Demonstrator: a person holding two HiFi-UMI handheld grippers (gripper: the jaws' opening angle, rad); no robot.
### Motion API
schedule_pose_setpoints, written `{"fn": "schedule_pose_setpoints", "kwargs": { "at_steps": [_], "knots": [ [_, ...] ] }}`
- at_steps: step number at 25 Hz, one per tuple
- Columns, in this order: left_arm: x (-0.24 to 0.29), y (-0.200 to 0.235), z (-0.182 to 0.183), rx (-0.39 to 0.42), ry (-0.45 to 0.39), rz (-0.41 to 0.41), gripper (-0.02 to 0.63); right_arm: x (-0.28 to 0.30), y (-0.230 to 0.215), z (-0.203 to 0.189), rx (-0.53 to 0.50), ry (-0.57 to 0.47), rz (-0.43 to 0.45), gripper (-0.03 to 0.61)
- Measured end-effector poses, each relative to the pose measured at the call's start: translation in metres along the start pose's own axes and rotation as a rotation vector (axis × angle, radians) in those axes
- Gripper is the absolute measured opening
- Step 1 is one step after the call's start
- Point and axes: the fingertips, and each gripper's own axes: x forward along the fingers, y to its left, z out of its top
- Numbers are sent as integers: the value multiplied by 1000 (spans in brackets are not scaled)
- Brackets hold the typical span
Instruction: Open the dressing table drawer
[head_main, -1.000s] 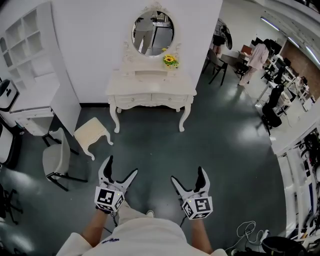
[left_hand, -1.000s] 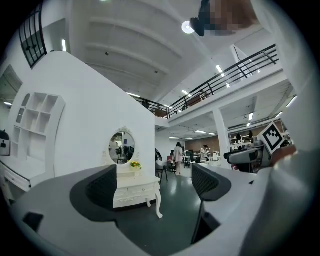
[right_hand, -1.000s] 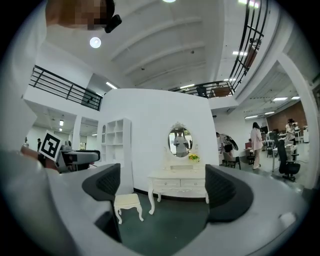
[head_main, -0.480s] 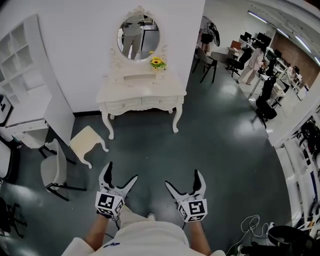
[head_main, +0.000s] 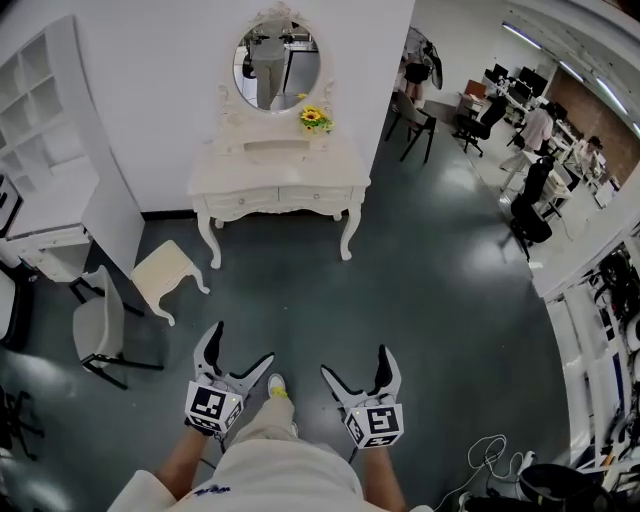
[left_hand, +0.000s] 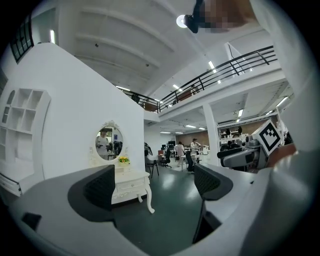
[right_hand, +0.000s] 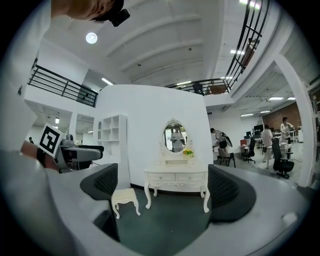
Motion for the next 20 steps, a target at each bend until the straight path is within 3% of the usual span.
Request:
{"fn": "schedule_pose_setpoints", "kwargs": {
  "at_steps": [8,15,20],
  "knots": [
    [40,7,-23,-32,53,-15,476,41,-19,-8,10,36,49,558],
    [150,-21,-28,-92,66,-89,476,74,-97,0,-3,68,35,558],
    [225,-21,-17,-94,66,-51,476,100,-164,12,-14,83,17,557]
  ]
}}
